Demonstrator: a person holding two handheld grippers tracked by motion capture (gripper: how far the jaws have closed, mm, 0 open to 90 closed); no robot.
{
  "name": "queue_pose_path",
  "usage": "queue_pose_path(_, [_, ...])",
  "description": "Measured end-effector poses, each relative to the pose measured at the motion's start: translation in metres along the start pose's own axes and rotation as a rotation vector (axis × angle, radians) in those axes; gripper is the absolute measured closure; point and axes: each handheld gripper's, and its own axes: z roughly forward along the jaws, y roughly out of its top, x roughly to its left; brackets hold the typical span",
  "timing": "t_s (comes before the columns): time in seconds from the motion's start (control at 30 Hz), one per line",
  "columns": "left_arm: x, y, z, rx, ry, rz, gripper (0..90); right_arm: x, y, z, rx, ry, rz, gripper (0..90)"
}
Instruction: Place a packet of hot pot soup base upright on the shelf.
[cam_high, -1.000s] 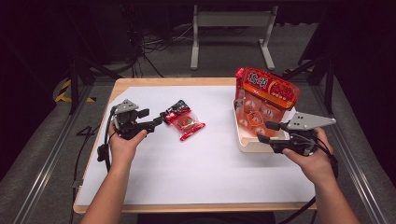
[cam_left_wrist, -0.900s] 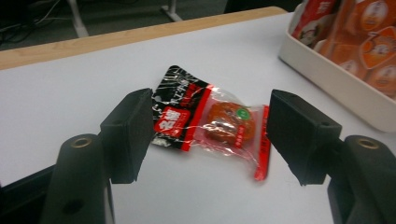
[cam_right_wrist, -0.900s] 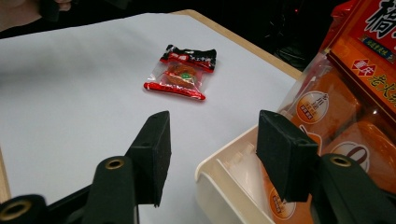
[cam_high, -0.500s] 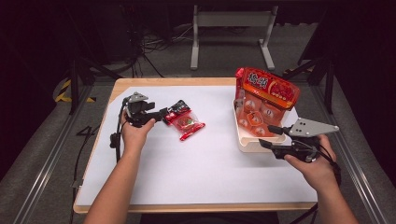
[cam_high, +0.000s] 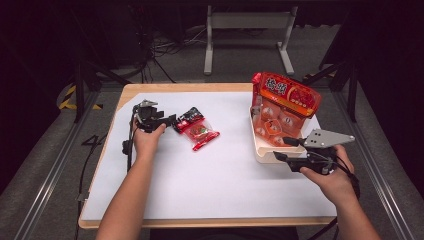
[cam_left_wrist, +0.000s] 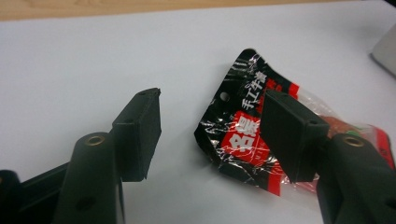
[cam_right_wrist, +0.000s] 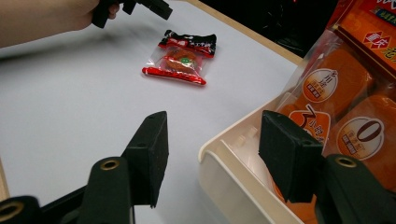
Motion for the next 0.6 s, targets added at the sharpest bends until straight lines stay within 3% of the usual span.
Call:
queue_pose_path(0.33, [0.001,-0.007,0.015,0.067,-0.001,-0.048,43.1,-0.001,-0.001,0.003,-0.002,0.014,0.008,42.7])
queue_pose_path(0.6, [-0.001,-0.010,0.021,0.113,-0.012,-0.056,50.0,0.002,0.000,0.004,0.003,0.028,0.000,42.2])
